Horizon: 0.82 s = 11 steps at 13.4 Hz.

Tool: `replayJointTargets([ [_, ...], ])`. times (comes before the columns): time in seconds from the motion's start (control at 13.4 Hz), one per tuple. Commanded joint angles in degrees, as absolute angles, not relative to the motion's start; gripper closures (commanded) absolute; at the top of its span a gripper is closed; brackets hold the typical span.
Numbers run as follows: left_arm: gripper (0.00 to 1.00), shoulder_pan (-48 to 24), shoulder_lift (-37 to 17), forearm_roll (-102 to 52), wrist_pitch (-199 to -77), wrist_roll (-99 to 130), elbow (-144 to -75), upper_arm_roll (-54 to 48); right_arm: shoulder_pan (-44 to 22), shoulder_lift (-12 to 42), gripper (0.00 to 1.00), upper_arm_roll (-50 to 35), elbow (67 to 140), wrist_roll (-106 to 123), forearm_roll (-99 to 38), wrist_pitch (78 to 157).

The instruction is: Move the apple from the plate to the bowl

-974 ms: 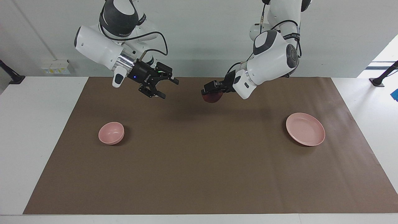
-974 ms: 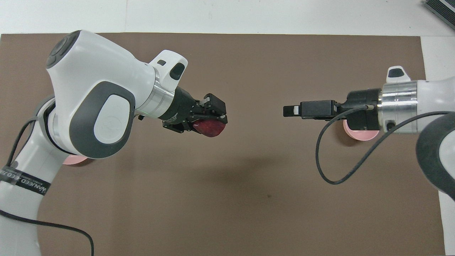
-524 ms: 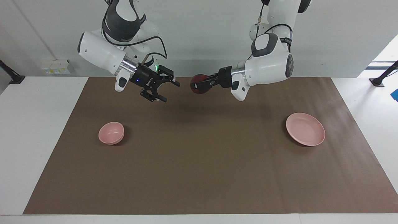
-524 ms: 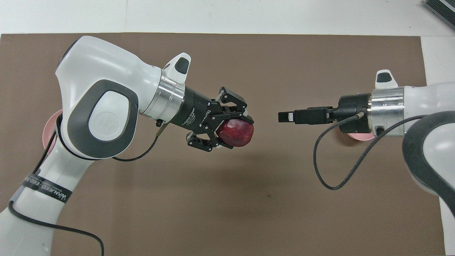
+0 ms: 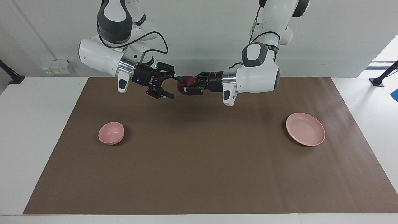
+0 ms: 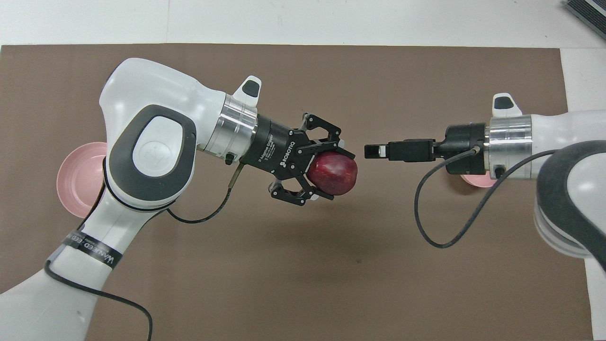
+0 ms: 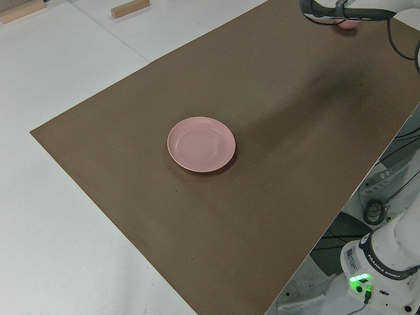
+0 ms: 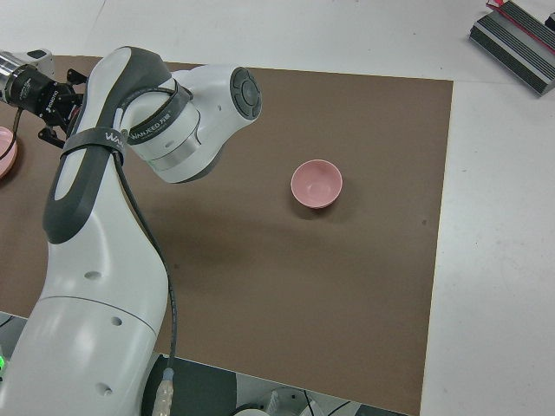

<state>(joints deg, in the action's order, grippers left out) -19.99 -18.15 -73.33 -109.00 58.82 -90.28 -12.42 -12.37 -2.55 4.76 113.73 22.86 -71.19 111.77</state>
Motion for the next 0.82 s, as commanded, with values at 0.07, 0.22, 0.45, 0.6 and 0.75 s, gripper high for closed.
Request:
replayJointTargets([
  [0.07,1.0,-20.6,-17.6,-77.4,-113.4,60.4,-90.8,-13.6,-11.8,-5.4,0.0,4.7,117.2,23.4,-73.1,110.4],
  [0.22,1.0,-20.6,-17.6,-78.2,-113.7,60.3,-90.8,-13.6,-11.8,-5.9,0.0,4.7,117.9,23.7,-72.8,110.0],
  [0.45,1.0,-20.8,-17.7,-78.3,-115.7,60.3,-90.8,-14.0,-11.1,-6.1,0.0,4.7,117.9,23.5,-72.4,108.7],
  [0.6,1.0,-20.8,-17.6,-78.8,-117.3,60.3,-90.8,-15.6,-11.1,-6.2,0.0,4.7,118.0,23.2,-72.4,108.4],
  [0.75,1.0,-20.8,-17.6,-78.8,-117.4,60.3,-90.8,-15.8,-11.2,-6.2,0.29,4.7,118.0,22.7,-72.4,108.4],
])
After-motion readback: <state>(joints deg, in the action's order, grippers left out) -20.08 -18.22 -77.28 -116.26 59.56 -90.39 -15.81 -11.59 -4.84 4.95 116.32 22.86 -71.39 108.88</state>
